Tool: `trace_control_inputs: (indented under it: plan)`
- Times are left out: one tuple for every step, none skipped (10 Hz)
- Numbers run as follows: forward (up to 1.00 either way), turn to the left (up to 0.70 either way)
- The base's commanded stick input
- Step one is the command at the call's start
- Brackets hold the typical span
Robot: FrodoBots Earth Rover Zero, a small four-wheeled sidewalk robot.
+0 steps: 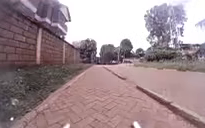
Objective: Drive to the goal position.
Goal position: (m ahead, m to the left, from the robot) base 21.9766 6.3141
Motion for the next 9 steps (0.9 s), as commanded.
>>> trace_control_inputs:
  plan:
    - [0.5,0.0]
    - [0.5,0.0]
    - [0.5,0.0]
    - [0.5,0.0]
    - [0.5,0.0]
    - [0.5,0.0]
    - [0.5,0.0]
    - [0.5,0.0]
    - [0.5,0.0]
